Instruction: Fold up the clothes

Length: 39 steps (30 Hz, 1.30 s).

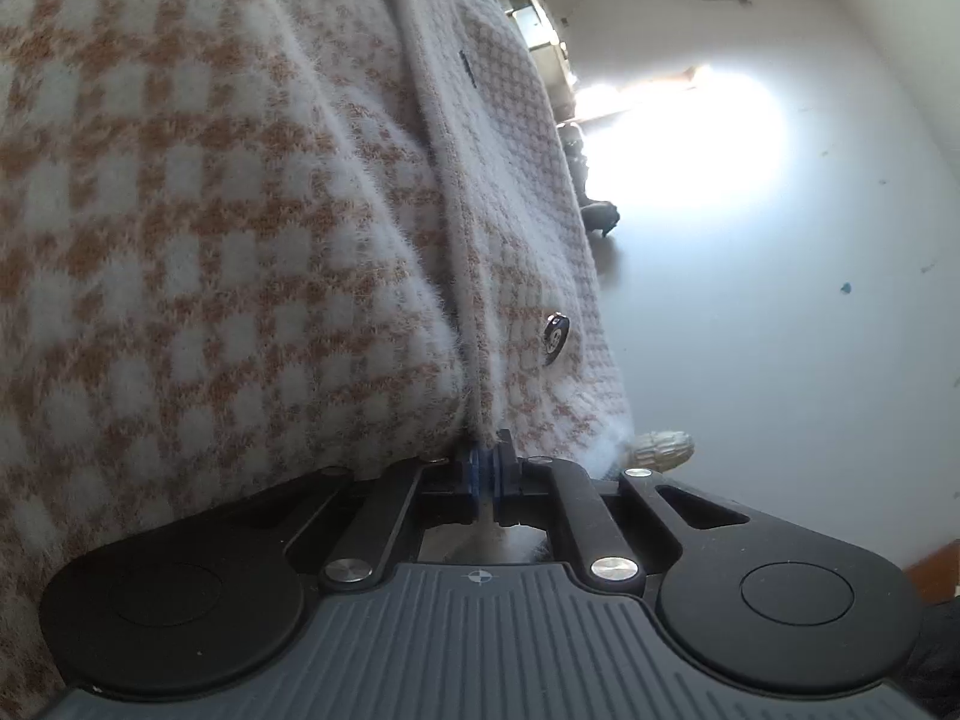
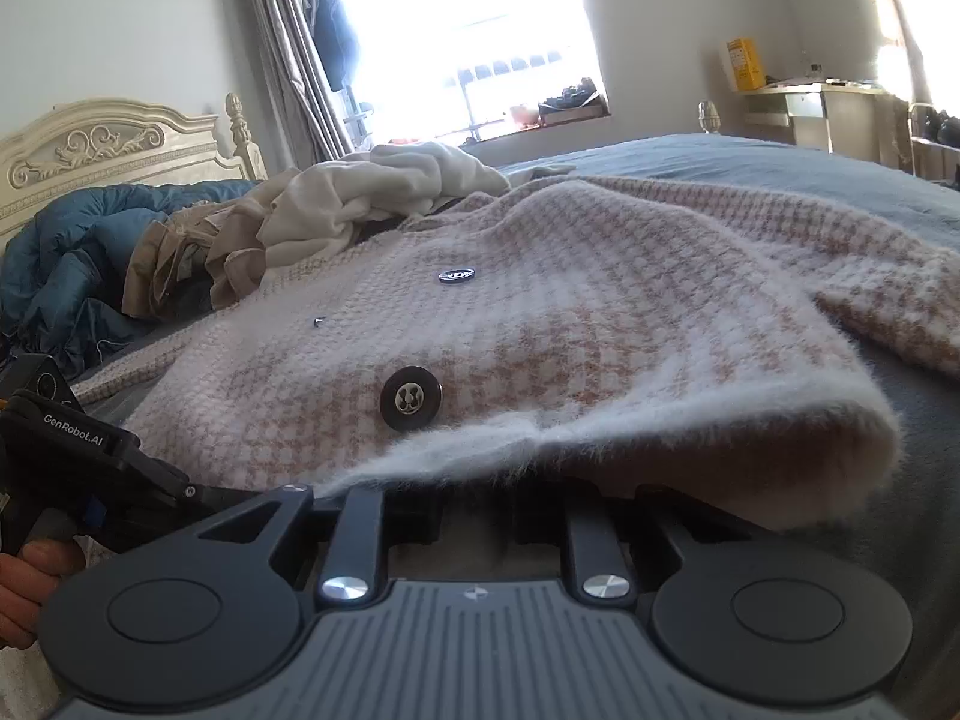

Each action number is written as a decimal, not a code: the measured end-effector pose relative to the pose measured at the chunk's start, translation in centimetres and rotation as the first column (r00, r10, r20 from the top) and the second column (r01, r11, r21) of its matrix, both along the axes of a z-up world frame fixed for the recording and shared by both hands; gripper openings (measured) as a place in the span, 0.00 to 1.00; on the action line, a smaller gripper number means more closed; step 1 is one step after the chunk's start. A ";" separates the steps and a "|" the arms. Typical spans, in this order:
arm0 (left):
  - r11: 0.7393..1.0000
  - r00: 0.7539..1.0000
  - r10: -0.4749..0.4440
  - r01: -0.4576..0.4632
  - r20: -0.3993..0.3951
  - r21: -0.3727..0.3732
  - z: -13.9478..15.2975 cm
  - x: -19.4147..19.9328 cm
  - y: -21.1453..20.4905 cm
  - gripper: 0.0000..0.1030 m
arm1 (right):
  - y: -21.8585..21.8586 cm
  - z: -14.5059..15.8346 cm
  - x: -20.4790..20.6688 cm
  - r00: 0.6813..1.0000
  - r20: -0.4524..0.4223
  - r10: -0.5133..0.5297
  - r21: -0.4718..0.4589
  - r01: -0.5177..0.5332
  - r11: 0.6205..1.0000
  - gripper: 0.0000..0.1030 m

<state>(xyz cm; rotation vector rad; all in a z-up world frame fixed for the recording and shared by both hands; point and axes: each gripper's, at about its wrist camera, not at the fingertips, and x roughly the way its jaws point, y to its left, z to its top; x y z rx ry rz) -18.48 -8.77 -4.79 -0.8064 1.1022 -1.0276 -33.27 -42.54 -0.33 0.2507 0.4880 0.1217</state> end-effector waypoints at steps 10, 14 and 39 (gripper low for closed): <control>1.000 1.000 -0.020 0.020 0.010 -0.005 0.4 0.6 -0.7 0.04 | -2.8 4.6 -8.0 0.992 0.036 -0.119 -0.043 0.120 0.992 0.42; 1.000 1.000 -0.019 0.019 0.010 -0.002 0.6 0.7 -1.0 0.04 | -1.5 6.3 -7.2 0.990 0.120 -0.072 -0.014 0.074 0.997 0.41; 0.994 0.954 -0.081 0.056 0.289 0.095 2.2 0.0 -2.0 0.20 | 1.9 2.8 2.2 0.990 -0.107 0.087 0.050 -0.082 0.995 0.37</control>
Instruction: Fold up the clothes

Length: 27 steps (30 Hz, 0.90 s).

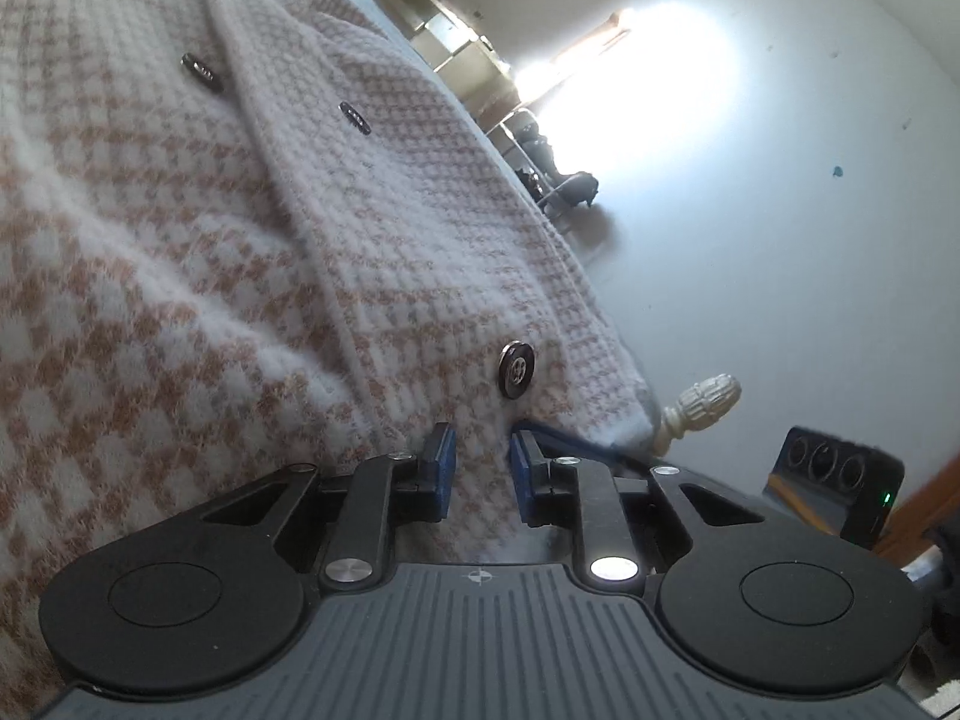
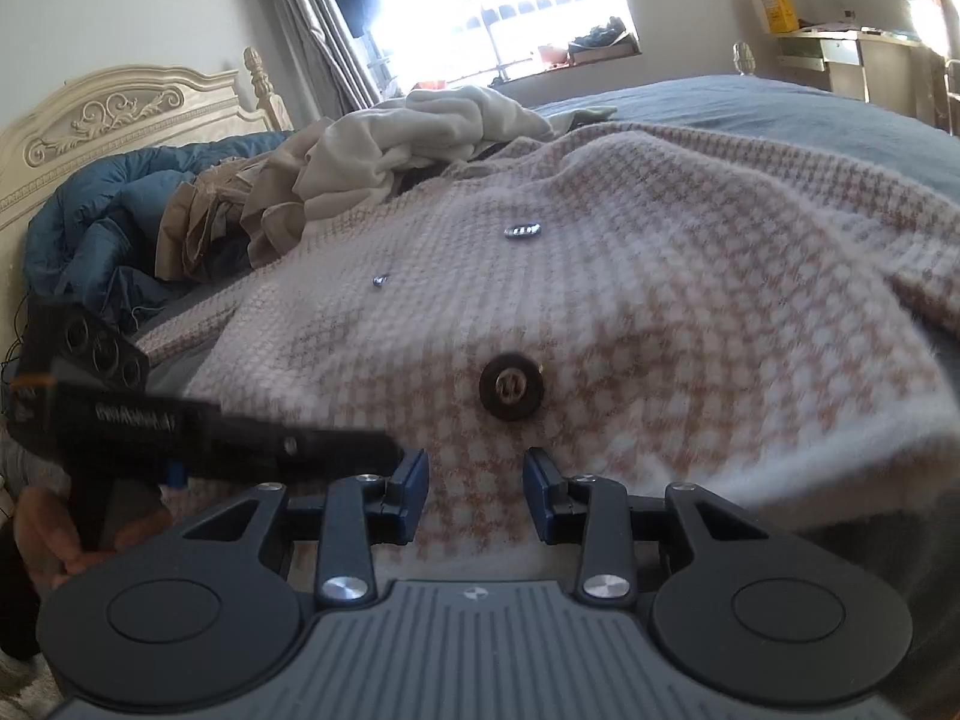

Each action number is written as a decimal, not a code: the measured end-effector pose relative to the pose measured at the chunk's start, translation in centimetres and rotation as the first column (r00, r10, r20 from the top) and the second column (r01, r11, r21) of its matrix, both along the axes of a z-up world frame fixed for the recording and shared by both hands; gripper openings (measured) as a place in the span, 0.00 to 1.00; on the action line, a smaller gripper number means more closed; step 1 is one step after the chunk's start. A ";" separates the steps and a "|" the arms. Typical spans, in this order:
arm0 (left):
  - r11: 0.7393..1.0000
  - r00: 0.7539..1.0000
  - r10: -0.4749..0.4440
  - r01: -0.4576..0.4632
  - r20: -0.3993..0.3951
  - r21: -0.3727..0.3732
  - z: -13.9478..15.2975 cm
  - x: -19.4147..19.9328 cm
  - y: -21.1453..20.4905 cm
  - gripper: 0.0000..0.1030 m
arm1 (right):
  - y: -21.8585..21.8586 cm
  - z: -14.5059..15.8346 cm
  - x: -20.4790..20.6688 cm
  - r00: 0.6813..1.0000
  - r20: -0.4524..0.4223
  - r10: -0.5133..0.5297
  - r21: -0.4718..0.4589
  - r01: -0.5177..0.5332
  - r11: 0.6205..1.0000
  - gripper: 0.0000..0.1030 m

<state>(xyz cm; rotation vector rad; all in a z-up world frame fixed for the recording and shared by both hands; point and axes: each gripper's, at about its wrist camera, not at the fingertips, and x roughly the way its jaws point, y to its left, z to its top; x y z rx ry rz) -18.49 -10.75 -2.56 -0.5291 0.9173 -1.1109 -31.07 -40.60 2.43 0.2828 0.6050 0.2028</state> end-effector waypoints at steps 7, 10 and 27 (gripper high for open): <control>0.998 0.999 0.042 -0.041 0.011 -0.056 -1.2 -1.5 1.2 0.21 | 5.8 6.1 9.9 0.973 0.027 0.230 -0.070 -0.228 0.971 0.34; 0.996 0.998 0.059 -0.058 0.012 -0.074 -1.7 -2.3 1.5 0.21 | 10.7 4.3 15.7 0.932 -0.104 0.346 -0.182 -0.360 0.915 0.30; 0.991 0.999 0.040 -0.035 0.037 -0.131 -3.0 -3.0 2.2 0.21 | 13.2 4.8 26.1 0.940 -0.248 0.234 -0.256 -0.296 0.920 0.13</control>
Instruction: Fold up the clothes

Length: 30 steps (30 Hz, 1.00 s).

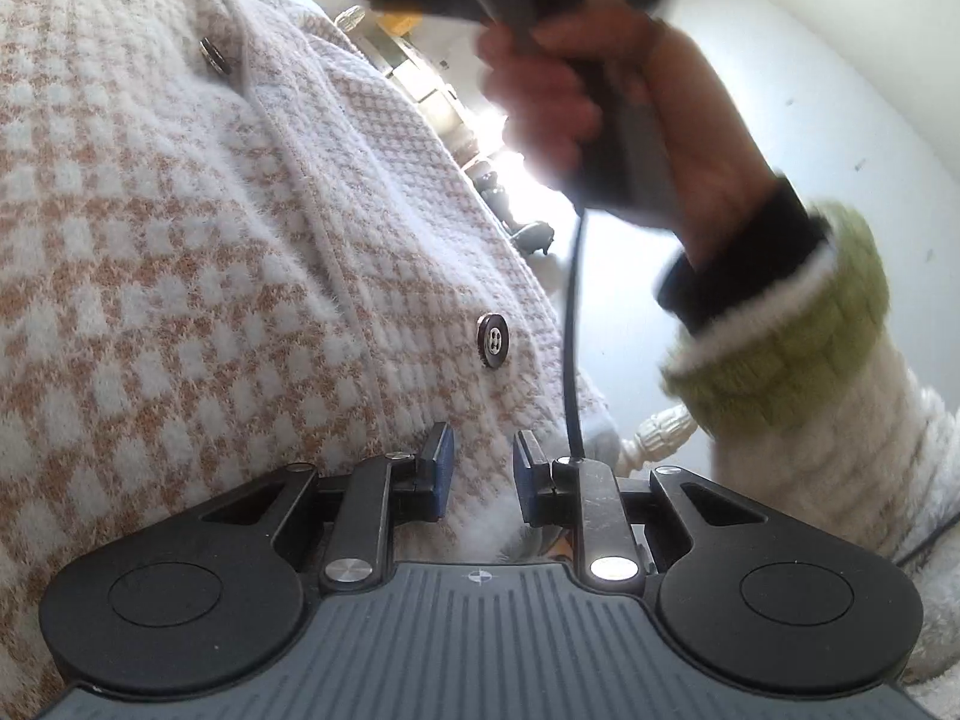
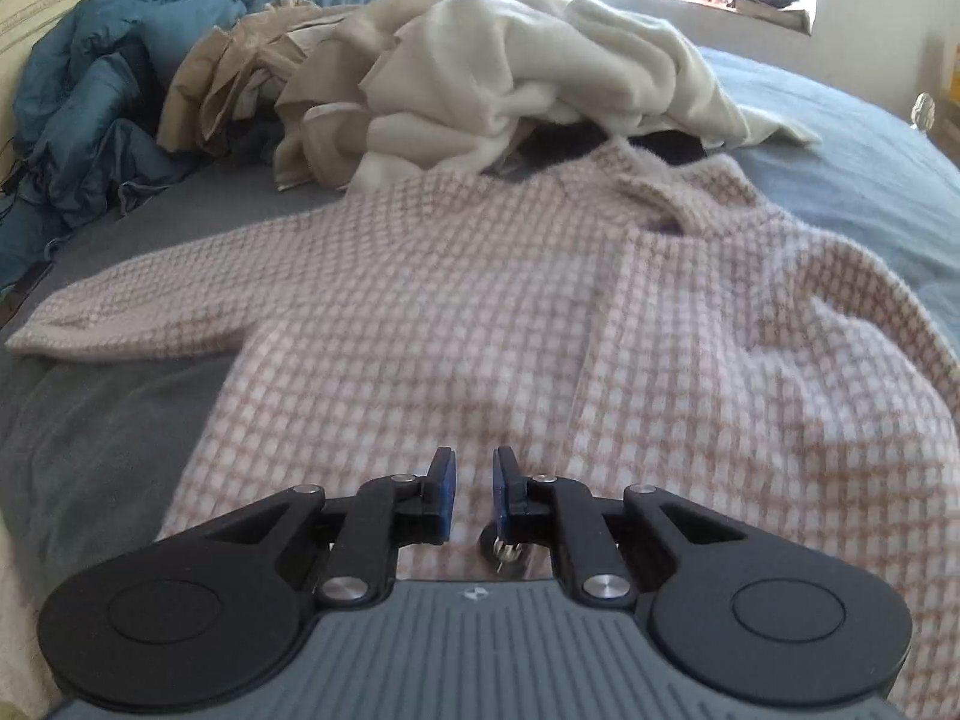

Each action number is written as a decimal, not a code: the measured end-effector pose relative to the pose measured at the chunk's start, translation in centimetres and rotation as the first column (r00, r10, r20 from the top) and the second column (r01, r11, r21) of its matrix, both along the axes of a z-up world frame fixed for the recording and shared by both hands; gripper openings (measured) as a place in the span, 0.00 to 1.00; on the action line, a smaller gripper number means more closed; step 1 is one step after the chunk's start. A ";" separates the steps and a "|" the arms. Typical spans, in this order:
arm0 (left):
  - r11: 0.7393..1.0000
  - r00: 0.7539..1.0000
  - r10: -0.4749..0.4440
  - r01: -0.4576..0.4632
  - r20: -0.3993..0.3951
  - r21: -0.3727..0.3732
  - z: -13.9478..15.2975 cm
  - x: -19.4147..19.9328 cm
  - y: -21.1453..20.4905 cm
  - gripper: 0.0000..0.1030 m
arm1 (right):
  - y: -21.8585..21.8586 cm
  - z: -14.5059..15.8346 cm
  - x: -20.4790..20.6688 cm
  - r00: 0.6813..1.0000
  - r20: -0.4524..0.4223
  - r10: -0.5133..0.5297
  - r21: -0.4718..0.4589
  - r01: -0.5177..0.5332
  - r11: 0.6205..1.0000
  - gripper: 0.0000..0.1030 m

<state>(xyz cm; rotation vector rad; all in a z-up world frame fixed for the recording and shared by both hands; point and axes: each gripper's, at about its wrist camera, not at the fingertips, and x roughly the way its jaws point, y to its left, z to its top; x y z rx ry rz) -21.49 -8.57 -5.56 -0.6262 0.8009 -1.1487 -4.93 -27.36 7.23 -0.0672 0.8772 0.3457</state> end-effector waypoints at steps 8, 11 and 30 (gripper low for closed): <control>1.000 1.000 -0.011 0.011 0.002 -0.012 -0.3 -0.1 -0.1 0.22 | 0.4 -3.9 6.8 0.993 -0.086 -0.082 -0.111 0.072 0.991 0.09; 0.999 1.000 -0.023 0.023 -0.011 -0.031 -0.5 0.3 0.1 0.22 | 1.3 -1.4 7.8 0.996 -0.033 -0.078 -0.153 0.072 0.986 0.13; 0.995 0.995 -0.085 0.083 -0.047 -0.048 0.1 1.2 0.8 0.36 | -18.5 8.1 -0.3 0.911 0.241 -0.333 -0.038 0.352 0.935 0.42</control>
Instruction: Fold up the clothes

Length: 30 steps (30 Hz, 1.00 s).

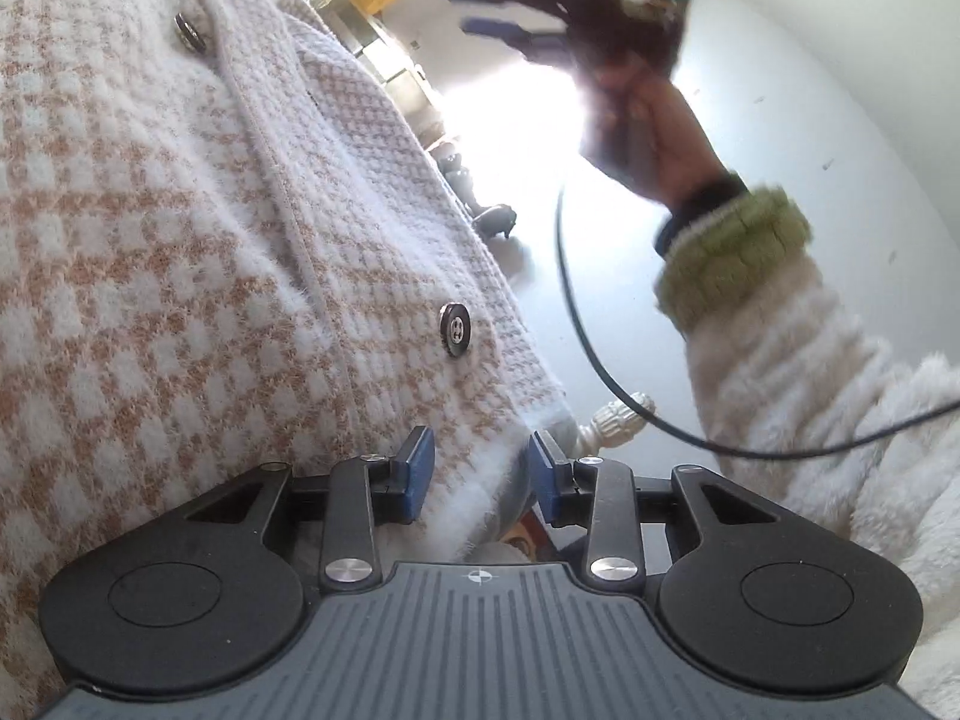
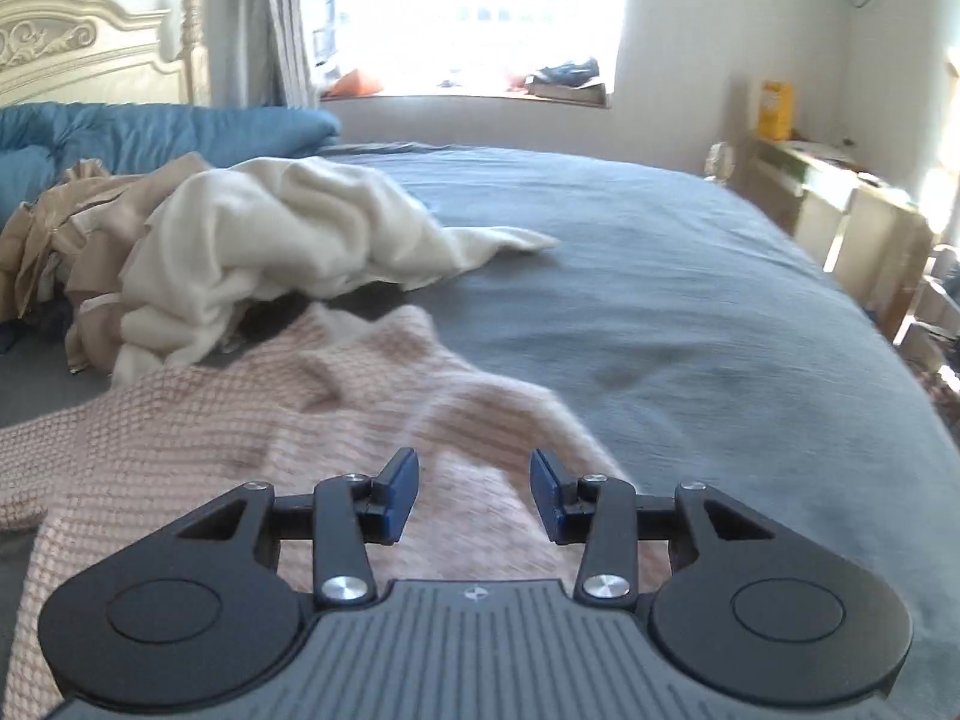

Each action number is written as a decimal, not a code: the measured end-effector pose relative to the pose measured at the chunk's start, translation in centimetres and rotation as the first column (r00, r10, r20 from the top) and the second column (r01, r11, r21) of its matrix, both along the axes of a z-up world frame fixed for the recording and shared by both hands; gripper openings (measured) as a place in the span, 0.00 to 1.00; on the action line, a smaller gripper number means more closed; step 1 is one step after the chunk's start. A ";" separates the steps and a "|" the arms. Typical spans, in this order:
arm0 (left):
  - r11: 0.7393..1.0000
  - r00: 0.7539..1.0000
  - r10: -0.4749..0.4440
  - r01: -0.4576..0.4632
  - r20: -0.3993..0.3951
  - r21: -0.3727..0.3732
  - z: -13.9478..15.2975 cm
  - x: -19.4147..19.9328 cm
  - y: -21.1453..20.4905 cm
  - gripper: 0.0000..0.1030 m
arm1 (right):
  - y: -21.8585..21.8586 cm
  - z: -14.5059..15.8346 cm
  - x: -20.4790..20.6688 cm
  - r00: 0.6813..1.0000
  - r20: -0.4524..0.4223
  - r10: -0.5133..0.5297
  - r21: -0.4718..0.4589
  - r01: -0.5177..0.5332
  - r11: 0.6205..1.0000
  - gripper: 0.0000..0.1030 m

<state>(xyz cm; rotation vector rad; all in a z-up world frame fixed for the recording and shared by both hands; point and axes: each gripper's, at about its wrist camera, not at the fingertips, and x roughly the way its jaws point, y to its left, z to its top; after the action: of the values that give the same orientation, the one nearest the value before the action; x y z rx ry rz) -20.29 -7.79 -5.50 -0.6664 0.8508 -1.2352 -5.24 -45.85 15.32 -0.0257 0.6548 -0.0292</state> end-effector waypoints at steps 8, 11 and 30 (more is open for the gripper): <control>0.994 0.998 -0.060 0.060 0.002 0.096 3.9 -0.7 -1.1 0.41 | -6.7 -5.4 -8.5 0.998 0.033 -0.049 0.178 0.042 0.983 0.42; 0.995 0.999 -0.051 0.051 0.005 0.085 6.3 0.0 -0.6 0.44 | -8.2 -7.0 -10.3 0.995 0.080 -0.058 0.306 0.031 0.951 0.42; 0.967 0.994 0.080 -0.096 0.075 0.237 7.1 8.9 -11.1 0.52 | -20.0 -12.7 -25.5 0.850 -0.088 -0.519 0.522 0.484 0.703 0.79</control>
<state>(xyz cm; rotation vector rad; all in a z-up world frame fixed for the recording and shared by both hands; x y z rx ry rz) -11.37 -18.86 1.58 -0.4612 0.8908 -1.0476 -30.77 -65.83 2.66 0.6971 0.5682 -0.3816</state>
